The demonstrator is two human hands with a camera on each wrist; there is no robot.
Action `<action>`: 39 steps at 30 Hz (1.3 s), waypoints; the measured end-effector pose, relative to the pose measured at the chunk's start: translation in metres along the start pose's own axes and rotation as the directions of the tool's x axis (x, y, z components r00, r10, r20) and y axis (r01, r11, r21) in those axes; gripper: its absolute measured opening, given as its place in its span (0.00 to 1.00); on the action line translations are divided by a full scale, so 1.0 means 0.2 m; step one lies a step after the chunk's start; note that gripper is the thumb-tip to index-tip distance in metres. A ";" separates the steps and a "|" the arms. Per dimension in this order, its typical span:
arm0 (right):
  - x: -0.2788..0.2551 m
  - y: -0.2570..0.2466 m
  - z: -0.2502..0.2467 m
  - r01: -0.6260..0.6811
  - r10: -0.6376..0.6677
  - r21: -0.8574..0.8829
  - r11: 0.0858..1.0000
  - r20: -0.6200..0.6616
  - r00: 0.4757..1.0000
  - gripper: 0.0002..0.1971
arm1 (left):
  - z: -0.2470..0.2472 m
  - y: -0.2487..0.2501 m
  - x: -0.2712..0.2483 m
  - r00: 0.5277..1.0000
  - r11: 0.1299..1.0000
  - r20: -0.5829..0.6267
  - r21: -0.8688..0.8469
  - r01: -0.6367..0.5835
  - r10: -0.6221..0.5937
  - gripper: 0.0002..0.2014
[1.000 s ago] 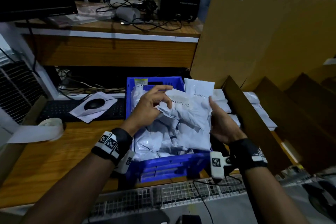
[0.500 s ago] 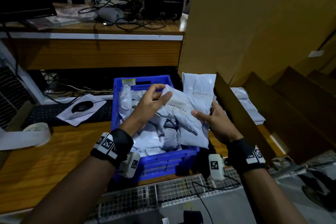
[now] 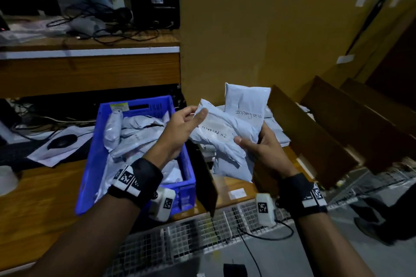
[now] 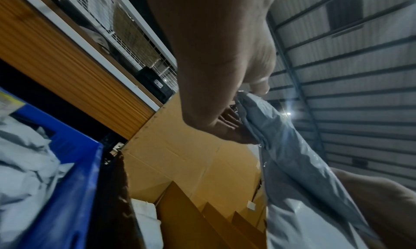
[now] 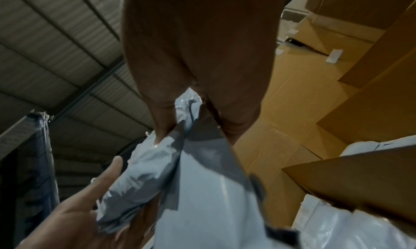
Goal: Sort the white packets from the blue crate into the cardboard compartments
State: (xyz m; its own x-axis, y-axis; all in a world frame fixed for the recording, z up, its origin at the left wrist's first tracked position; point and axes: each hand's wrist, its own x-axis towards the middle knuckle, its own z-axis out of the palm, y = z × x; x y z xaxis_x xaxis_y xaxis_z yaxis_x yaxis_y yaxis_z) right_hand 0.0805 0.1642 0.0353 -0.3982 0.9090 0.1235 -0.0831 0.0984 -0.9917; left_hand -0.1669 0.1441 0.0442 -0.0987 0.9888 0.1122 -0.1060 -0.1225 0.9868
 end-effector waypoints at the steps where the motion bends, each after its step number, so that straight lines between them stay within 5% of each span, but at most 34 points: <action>1: -0.02 -0.01 -0.06 0.008 -0.008 0.001 1.000 -0.017 1.000 0.30 | 0.06 0.00 0.00 1.000 1.000 0.018 -0.026 0.017 -0.016 0.24; 3: -0.07 -0.01 -0.18 0.016 -0.015 0.011 1.000 -0.051 0.999 0.31 | 0.19 0.00 -0.03 0.997 0.995 0.043 -0.075 0.068 -0.065 0.29; 8: -0.21 0.00 -0.47 0.029 -0.013 0.107 0.994 -0.151 0.988 0.32 | 0.54 -0.05 -0.07 0.987 0.985 0.107 -0.109 0.132 -0.120 0.23; 14: -0.35 0.04 -0.77 0.070 -0.043 0.094 0.993 -0.260 0.965 0.33 | 0.95 -0.22 -0.08 0.984 0.987 0.156 -0.120 0.107 -0.088 0.45; 18: -0.43 0.03 -0.93 0.042 -0.017 0.098 0.994 -0.243 0.970 0.29 | 1.13 -0.25 -0.02 0.987 0.987 0.132 -0.122 0.105 -0.088 0.49; 28: -0.27 0.11 -1.26 -0.108 0.127 0.109 0.988 -0.194 0.973 0.23 | 1.34 -0.30 0.34 0.991 0.979 0.038 -0.158 0.130 -0.126 0.26; 39: 0.41 0.24 -1.53 -0.281 0.232 -0.189 0.941 -0.244 0.942 0.14 | 1.14 -0.44 1.02 0.925 0.975 -0.313 -0.112 0.191 -0.217 0.10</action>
State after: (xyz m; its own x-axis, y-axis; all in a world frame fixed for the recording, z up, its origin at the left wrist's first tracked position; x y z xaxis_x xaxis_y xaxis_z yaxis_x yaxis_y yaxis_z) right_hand 0.3238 0.3679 -0.0125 -0.1717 0.9775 -0.1228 0.2067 -0.0862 -0.9746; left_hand 0.0483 0.3758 0.0077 -0.3780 0.9141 -0.1467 -0.2329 0.0594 0.9707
